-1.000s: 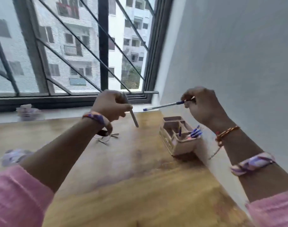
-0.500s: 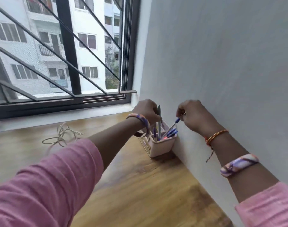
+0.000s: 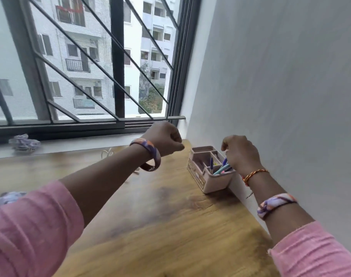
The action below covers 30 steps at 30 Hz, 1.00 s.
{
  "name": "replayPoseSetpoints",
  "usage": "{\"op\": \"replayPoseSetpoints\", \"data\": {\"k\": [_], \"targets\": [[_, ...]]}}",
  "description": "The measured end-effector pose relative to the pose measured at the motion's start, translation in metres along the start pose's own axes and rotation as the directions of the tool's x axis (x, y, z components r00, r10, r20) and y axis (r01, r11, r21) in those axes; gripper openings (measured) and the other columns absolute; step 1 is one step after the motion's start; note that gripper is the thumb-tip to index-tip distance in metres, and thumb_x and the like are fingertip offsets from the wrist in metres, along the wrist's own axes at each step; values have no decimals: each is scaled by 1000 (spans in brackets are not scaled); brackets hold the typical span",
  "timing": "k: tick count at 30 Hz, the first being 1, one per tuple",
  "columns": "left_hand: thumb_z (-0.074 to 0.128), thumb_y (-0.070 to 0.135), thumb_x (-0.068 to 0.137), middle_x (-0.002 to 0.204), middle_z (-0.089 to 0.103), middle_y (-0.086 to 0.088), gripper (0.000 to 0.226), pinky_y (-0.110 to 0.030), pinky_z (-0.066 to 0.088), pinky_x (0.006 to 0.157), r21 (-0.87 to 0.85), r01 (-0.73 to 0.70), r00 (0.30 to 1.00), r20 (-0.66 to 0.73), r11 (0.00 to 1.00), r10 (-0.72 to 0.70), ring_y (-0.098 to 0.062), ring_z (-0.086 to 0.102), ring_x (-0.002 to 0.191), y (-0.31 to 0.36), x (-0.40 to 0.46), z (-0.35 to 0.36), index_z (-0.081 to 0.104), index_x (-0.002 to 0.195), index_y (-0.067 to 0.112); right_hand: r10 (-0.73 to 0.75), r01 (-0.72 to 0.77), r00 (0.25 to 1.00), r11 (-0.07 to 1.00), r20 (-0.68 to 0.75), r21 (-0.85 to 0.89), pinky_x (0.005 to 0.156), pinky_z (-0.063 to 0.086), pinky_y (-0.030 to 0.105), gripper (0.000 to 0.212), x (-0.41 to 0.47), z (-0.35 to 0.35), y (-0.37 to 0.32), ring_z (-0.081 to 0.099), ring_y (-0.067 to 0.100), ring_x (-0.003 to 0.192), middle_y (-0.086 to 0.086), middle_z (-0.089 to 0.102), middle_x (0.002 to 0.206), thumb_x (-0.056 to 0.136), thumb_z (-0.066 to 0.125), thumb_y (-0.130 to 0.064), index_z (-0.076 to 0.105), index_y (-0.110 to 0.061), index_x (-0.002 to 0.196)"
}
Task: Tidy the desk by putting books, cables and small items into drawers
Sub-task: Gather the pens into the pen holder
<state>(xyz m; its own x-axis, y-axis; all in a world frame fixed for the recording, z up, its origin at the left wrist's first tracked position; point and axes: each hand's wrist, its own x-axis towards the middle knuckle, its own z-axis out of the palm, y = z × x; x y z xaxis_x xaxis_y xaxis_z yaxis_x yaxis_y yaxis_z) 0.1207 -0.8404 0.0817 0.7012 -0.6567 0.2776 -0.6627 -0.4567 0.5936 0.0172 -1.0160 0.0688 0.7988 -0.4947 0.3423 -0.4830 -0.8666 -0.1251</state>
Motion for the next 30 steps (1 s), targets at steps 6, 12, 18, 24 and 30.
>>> {"op": "replayPoseSetpoints", "data": {"k": [6, 12, 18, 24, 30], "targets": [[72, 15, 76, 58, 60, 7, 6, -26, 53, 68, -34, 29, 999, 21, 999, -28, -12, 61, 60, -30, -56, -48, 69, 76, 10, -143, 146, 989, 983, -33, 115, 78, 51, 33, 25, -17, -3, -86, 63, 28, 94, 10, 66, 105, 84, 55, 1, 68, -19, 92], [70, 18, 78, 69, 65, 1, 12, -32, 55, 75, 38, 170, 984, -64, 985, -167, -14, 61, 69, -100, -146, -123, 72, 85, 8, -407, 375, 912, 869, 38, 323, 74, 53, 37, 21, -60, 21, -219, 64, 26, 82, 6, 69, 85, 79, 60, -2, 70, -20, 79], [68, 16, 79, 76, 70, -4, 6, -28, 54, 73, 43, 414, 895, -199, 909, -399, -11, 61, 64, -182, -258, -195, 72, 82, 11, -648, 574, 760, 706, 54, 414, 69, 54, 37, 21, -107, 48, -349, 65, 24, 78, 7, 70, 83, 78, 59, 0, 71, -17, 79], [71, 22, 78, 72, 65, 0, 9, -22, 48, 68, 15, 718, 655, -352, 696, -668, -13, 62, 70, -261, -381, -259, 70, 80, 14, -847, 676, 522, 484, 102, 556, 70, 54, 33, 20, -157, 73, -472, 66, 21, 78, 3, 71, 81, 75, 62, 1, 70, -17, 79], [69, 20, 75, 90, 69, -10, 13, -30, 49, 76, -2, 933, 314, -486, 360, -816, -27, 63, 88, -332, -473, -290, 69, 84, 10, -976, 754, 121, 210, 182, 623, 87, 49, 39, 43, -230, 105, -575, 56, 26, 108, 8, 58, 121, 85, 60, -4, 53, -18, 124]]}}
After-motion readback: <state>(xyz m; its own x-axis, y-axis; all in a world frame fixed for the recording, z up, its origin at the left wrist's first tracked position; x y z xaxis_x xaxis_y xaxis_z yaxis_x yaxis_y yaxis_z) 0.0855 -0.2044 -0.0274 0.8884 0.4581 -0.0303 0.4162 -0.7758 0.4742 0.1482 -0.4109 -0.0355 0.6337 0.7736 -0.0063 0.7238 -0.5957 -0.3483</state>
